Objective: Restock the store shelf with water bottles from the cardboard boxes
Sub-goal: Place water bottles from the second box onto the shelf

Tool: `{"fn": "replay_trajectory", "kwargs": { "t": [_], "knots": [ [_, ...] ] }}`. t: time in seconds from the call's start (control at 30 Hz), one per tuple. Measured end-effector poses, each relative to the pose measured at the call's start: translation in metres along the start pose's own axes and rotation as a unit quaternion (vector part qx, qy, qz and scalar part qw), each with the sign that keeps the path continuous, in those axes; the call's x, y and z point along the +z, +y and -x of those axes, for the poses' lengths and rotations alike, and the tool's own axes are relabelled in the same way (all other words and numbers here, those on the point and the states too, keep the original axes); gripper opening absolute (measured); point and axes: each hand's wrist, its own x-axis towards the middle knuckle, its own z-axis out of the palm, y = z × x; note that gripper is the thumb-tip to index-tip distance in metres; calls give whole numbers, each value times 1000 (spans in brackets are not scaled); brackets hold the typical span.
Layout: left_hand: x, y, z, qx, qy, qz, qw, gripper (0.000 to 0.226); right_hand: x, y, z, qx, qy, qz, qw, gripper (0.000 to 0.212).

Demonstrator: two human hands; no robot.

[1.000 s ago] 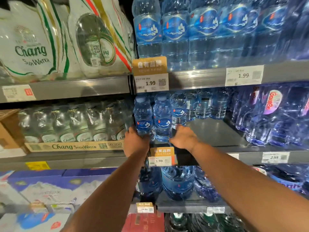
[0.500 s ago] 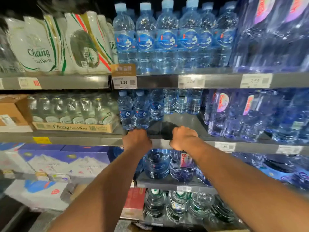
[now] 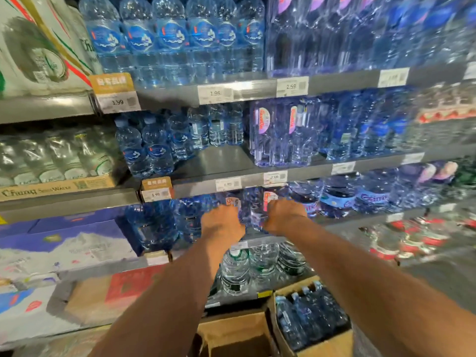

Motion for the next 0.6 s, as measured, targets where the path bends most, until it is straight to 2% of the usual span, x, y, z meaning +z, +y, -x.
{"fn": "replay_trajectory", "kwargs": {
  "t": [0.1, 0.23, 0.37, 0.6],
  "knots": [
    [11, 26, 9, 18, -6, 10, 1000, 32, 13, 26, 15, 29, -10, -10, 999, 50],
    [25, 64, 11, 44, -36, 10, 998, 29, 28, 62, 23, 57, -21, -13, 998, 39],
    [42, 105, 3, 62, -83, 14, 995, 26, 43, 103, 19, 62, -46, -17, 997, 43],
    [92, 170, -14, 51, -88, 4, 995, 28, 83, 172, -13, 22, -88, -8, 996, 39]
  ]
}}
